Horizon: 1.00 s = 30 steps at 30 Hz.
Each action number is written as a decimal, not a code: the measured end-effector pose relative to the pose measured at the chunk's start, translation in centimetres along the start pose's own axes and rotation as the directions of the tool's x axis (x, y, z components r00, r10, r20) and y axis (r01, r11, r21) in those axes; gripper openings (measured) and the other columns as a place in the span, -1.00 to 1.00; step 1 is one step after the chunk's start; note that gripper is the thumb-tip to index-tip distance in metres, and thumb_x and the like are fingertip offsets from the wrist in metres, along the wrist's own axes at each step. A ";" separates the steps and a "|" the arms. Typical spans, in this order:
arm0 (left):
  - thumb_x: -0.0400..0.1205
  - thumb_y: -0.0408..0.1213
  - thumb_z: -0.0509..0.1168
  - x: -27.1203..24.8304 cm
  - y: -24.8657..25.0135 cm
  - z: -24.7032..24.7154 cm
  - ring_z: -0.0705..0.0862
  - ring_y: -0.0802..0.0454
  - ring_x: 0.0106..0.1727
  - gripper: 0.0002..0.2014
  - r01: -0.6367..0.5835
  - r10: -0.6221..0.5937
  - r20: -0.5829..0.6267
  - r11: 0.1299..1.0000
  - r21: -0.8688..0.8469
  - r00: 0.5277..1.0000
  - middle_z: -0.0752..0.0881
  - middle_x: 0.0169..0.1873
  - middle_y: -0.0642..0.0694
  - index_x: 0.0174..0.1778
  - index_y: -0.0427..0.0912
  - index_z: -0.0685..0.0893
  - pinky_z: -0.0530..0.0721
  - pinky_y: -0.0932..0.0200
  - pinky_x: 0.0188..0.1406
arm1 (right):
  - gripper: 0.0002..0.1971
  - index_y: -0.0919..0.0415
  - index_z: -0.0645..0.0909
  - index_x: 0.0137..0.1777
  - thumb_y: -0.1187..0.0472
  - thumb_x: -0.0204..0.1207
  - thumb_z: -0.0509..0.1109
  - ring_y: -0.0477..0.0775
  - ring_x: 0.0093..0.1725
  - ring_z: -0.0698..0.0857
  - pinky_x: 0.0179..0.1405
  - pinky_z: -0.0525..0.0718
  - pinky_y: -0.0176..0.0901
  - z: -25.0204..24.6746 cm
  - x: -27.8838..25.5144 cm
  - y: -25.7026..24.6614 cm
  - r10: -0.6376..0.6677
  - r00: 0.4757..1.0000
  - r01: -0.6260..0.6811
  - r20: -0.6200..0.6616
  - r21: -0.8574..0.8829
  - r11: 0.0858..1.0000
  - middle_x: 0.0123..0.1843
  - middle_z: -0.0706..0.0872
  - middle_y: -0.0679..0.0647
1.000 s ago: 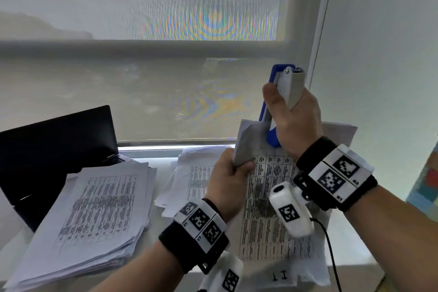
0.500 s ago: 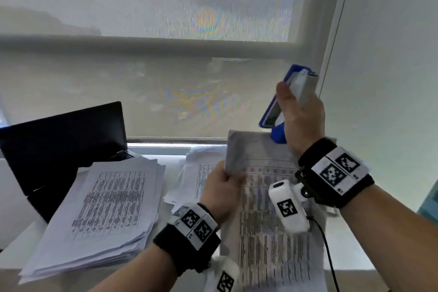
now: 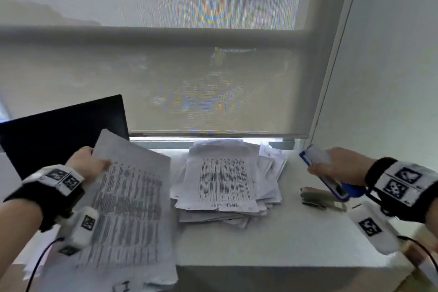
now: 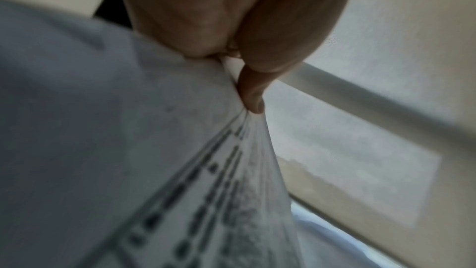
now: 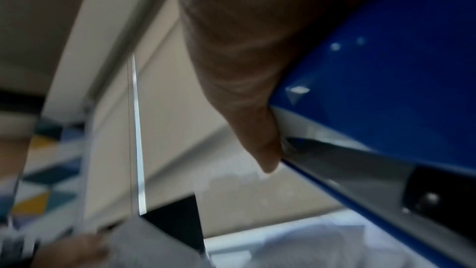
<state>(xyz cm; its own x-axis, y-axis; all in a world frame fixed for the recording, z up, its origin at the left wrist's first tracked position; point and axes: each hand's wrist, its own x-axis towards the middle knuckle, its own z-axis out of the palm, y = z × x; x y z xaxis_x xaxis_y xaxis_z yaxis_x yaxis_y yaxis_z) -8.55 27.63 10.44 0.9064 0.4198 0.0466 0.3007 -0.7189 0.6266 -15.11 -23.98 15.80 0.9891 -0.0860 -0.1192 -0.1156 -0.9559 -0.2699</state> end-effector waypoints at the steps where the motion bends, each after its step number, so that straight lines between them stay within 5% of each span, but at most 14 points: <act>1: 0.54 -0.37 0.48 0.7 -0.4 0.1 0.65 -0.32 -0.09 -0.76 0.007 -0.007 -0.018 0.999 0.032 1.000 0.71 -0.07 -0.43 -0.03 -0.48 0.65 0.53 -0.07 -0.11 | -0.68 0.18 0.45 -0.24 -0.05 0.58 0.32 0.04 -0.30 0.53 -0.34 0.38 -0.19 0.6 0.6 0.1 0.009 0.999 -0.006 0.039 -0.085 0.996 -0.21 0.58 0.09; 4: 0.51 -0.34 0.52 2.0 -1.1 0.9 0.65 -0.39 0.09 -0.56 -0.004 0.014 -0.085 0.994 0.111 0.996 0.68 0.10 -0.44 0.23 -0.42 0.56 0.55 -0.15 0.11 | -0.71 0.21 0.49 -0.08 -0.05 0.57 0.30 0.10 -0.13 0.55 -0.34 0.39 -0.20 3.5 2.5 0.2 0.017 0.993 0.007 0.117 -0.204 0.979 -0.03 0.65 0.17; 8: 0.54 -0.38 0.46 3.1 -1.7 2.6 0.58 -0.22 -0.15 -0.63 -0.037 0.054 -0.111 0.987 0.154 0.992 0.62 -0.14 -0.26 0.22 -0.24 0.53 0.55 -0.01 -0.08 | -0.73 0.22 0.50 -0.02 -0.01 0.56 0.30 0.12 -0.08 0.58 -0.26 0.45 -0.19 8.2 4.6 0.4 0.059 0.976 -0.027 0.211 -0.151 0.988 0.06 0.66 0.19; 10: 0.54 -0.40 0.42 3.5 -1.6 3.6 0.61 -0.23 -0.18 -0.61 -0.041 0.061 -0.094 0.979 0.202 0.994 0.62 -0.16 -0.23 0.26 -0.18 0.48 0.58 0.00 -0.09 | -0.60 0.16 0.53 0.17 -0.13 0.51 0.28 0.14 0.11 0.62 -0.02 0.54 -0.21 10.4 5.5 0.1 0.083 0.963 -0.050 0.256 -0.133 0.990 0.25 0.65 0.16; 14: 0.49 -0.17 0.49 4.1 -0.9 6.9 0.57 -0.31 0.30 -0.26 -0.098 0.099 0.026 0.852 0.515 0.995 0.53 0.30 -0.24 0.54 -0.04 0.27 0.58 -0.20 0.29 | -0.50 0.16 0.46 0.44 -0.07 0.57 0.28 0.14 0.39 0.55 0.24 0.45 -0.28 13.2 7.0 -2.0 0.048 0.953 -0.021 0.298 -0.092 0.995 0.43 0.56 0.16; 17: 0.52 0.06 0.46 2.9 0.8 10.3 0.44 -0.18 0.46 -0.36 -0.239 0.172 0.175 0.827 0.509 0.969 0.44 0.48 -0.07 0.51 0.14 0.40 0.47 -0.15 0.43 | -0.36 0.14 0.45 0.48 -0.12 0.43 0.33 0.12 0.39 0.54 0.25 0.44 -0.29 14.1 8.9 -2.7 0.025 0.951 -0.009 0.309 -0.051 0.999 0.46 0.54 0.14; 19: 0.47 0.09 0.51 1.6 2.1 12.7 0.45 -0.07 0.48 -0.43 -0.387 0.256 0.396 0.873 0.297 0.882 0.46 0.48 0.04 0.39 0.17 0.53 0.40 0.00 0.50 | -0.34 0.15 0.44 0.48 -0.09 0.40 0.37 0.13 0.36 0.56 0.13 0.44 -0.33 14.4 10.1 -2.5 0.039 0.948 -0.024 0.316 -0.054 0.998 0.43 0.56 0.15; 21: 0.36 0.10 0.59 -0.2 3.5 15.0 0.40 0.02 0.51 -0.36 -0.532 0.353 0.630 0.839 0.114 0.692 0.42 0.47 0.12 0.34 0.21 0.53 0.34 0.05 0.56 | -0.41 0.17 0.47 0.45 -0.02 0.44 0.40 0.13 0.29 0.60 0.01 0.41 -0.35 14.6 10.9 -2.3 0.038 0.948 -0.019 0.317 -0.064 0.998 0.35 0.60 0.16; 24: 0.28 0.20 0.59 -3.1 5.6 17.7 0.26 0.05 0.55 -0.21 -0.793 0.411 0.798 0.595 0.132 0.441 0.30 0.54 0.16 0.42 0.25 0.44 0.24 -0.07 0.59 | -0.68 0.10 0.56 0.20 0.04 0.48 0.38 0.07 0.02 0.59 -0.11 0.43 -0.32 14.3 10.9 -2.0 -0.013 0.950 0.027 0.312 -0.041 0.999 0.06 0.61 0.04; 26: 0.36 0.23 0.52 -4.3 6.4 18.6 0.28 0.05 0.53 -0.29 -0.858 0.448 0.808 0.497 0.131 0.382 0.33 0.53 0.17 0.42 0.25 0.44 0.26 -0.12 0.54 | -0.83 0.07 0.55 0.02 0.04 0.52 0.35 0.03 -0.11 0.58 -0.27 0.46 -0.27 13.7 10.0 -1.5 -0.043 0.955 0.056 0.295 -0.034 0.998 -0.08 0.61 0.00; 30: 0.60 -0.05 0.41 -4.0 6.9 18.4 0.61 0.04 0.29 -0.77 -0.787 0.526 0.748 0.617 -0.010 0.404 0.69 0.26 0.06 0.12 0.00 0.77 0.50 0.03 0.39 | -0.84 0.05 0.51 -0.18 0.00 0.54 0.35 -0.06 -0.23 0.59 -0.44 0.41 -0.42 12.8 7.6 0.6 -0.050 0.967 0.062 0.248 -0.042 0.997 -0.29 0.56 -0.10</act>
<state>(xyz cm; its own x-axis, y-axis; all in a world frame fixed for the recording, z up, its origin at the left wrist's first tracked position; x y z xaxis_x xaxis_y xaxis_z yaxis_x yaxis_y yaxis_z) -4.64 10.81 0.32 0.7461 -0.6235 -0.2335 -0.5305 -0.7686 0.3574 -8.81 -21.65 2.52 0.9402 0.0343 -0.3389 -0.0497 -0.9704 -0.2362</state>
